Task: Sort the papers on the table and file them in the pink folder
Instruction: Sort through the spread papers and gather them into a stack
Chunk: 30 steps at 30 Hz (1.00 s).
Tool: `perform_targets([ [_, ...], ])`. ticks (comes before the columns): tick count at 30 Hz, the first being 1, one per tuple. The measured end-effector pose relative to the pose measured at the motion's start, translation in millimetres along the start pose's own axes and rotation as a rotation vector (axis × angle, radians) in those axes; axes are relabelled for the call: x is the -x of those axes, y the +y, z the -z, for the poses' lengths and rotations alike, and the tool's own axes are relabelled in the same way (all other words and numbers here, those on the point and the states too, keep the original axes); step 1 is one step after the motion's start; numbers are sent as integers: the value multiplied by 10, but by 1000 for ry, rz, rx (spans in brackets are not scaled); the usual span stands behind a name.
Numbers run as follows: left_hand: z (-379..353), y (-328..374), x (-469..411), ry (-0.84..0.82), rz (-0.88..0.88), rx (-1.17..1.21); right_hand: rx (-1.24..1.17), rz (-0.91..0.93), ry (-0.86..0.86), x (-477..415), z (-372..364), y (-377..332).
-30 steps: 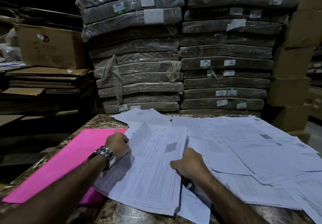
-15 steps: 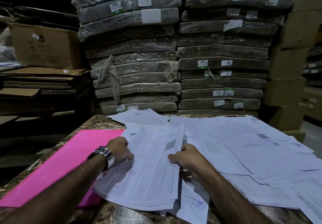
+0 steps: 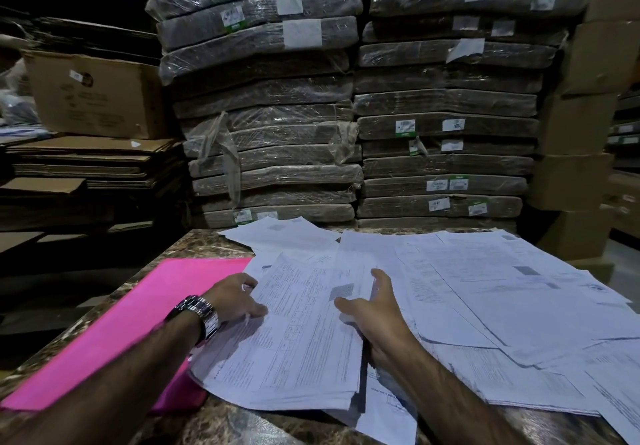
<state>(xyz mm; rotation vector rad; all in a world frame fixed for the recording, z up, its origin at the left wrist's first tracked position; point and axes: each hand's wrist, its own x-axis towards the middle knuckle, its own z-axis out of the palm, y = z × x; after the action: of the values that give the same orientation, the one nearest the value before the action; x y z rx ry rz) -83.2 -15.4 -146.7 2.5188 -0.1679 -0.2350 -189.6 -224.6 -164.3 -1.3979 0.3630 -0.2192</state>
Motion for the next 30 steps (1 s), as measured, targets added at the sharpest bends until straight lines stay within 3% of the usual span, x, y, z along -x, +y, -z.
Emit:
perform_targets([
  [5, -8, 2, -4, -35, -34, -14, 133, -35, -117, 1, -3, 38],
  [10, 33, -36, -14, -100, -36, 43, 155, -88, -99, -55, 28, 64],
  [14, 34, -94, -40, -110, 20, 268, 143, -78, -88, -89, 81, 60],
  [25, -6, -150, 47, -184, 30, 604, 193, -64, -152, -155, 444, -246],
  [30, -104, -125, 79, -65, 52, 731, 257, -97, -173, -247, 594, -322],
])
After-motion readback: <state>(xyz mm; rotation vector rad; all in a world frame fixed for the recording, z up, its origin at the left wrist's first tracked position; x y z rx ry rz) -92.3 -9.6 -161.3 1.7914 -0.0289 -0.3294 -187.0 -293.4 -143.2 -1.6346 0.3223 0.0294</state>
